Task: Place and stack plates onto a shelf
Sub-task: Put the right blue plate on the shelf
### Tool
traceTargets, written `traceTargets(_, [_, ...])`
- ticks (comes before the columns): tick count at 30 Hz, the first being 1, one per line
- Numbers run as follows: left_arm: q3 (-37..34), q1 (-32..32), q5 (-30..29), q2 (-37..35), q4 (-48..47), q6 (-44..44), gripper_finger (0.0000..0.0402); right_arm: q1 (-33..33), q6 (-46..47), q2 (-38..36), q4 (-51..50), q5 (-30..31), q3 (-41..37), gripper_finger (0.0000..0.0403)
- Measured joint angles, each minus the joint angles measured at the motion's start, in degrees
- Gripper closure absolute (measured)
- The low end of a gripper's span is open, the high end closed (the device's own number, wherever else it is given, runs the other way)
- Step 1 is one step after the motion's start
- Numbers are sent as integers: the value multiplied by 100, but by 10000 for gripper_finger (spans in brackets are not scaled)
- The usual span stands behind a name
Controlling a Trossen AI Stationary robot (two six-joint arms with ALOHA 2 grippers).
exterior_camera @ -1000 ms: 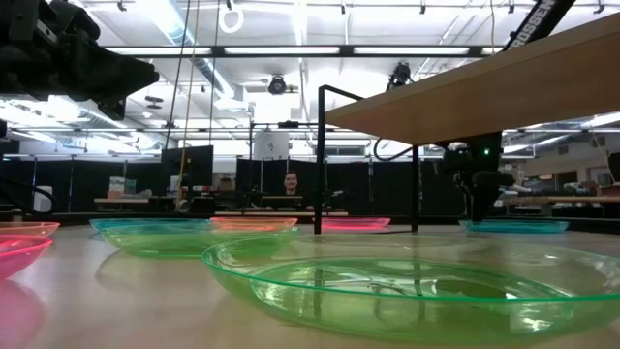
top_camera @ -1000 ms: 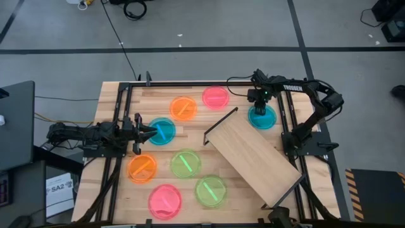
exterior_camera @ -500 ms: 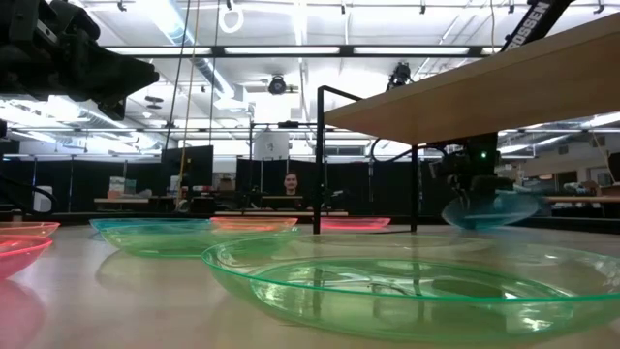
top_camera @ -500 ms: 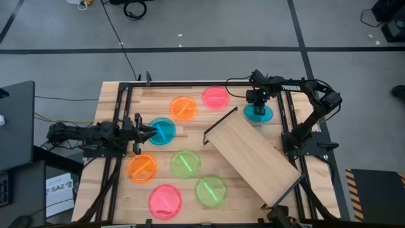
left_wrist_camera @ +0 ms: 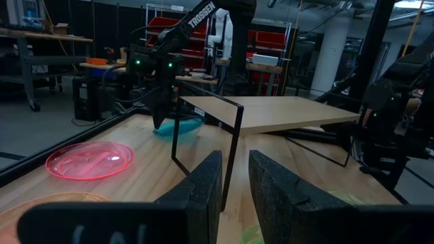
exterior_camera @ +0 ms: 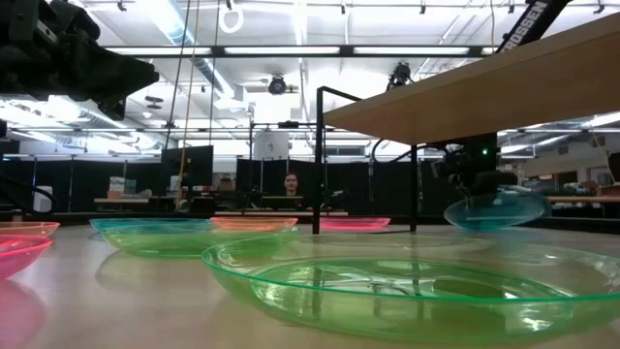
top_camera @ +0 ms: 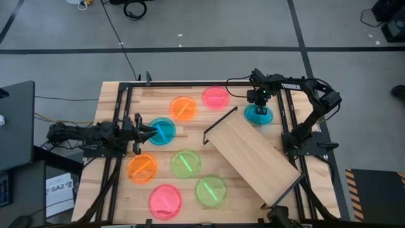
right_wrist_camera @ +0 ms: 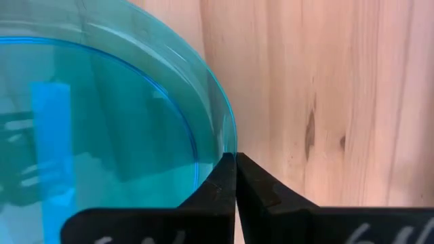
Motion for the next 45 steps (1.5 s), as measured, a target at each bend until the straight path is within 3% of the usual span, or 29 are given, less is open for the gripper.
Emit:
traceTargets(19, [-1,-1,0,0,-2,0,322,0,2,-65,-43,-29,0,401])
traceTargets(45, [0,-2,0,0,-2,0,322,-20,171,-1630,-350,262,-2,401])
